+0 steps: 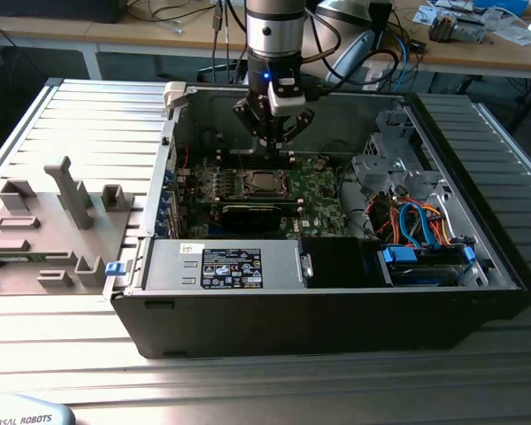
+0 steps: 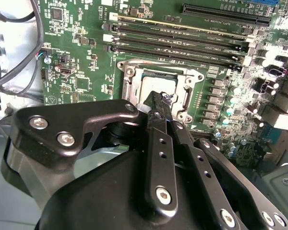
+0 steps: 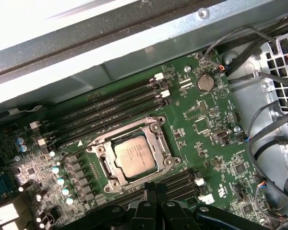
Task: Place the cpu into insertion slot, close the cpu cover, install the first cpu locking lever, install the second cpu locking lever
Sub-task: 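Install the first cpu locking lever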
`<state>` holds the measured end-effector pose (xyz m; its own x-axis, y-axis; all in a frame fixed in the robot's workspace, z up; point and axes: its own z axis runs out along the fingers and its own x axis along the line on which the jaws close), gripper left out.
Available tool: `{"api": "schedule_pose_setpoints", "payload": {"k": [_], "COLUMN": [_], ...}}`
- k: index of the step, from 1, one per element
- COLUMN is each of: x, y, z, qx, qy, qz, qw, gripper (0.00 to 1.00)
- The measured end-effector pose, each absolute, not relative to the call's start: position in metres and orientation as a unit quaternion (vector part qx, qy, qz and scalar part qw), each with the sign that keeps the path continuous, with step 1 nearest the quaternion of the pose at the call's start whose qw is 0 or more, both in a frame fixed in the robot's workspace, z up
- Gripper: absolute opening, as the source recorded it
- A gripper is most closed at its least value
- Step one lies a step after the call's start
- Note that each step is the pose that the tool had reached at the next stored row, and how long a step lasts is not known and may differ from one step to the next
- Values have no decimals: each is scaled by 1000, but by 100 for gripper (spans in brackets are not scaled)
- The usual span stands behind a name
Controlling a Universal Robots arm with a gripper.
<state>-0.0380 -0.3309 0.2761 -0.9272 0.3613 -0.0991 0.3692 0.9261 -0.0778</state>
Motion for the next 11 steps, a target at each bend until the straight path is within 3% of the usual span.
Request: {"api": "schedule_pose_setpoints", "payload": {"k": [11], "x": [-38], "y": [-331], "z": [276], "qx": [172], "qy": [983], "qz": [-48], "qw": [42], "gripper": [11]}}
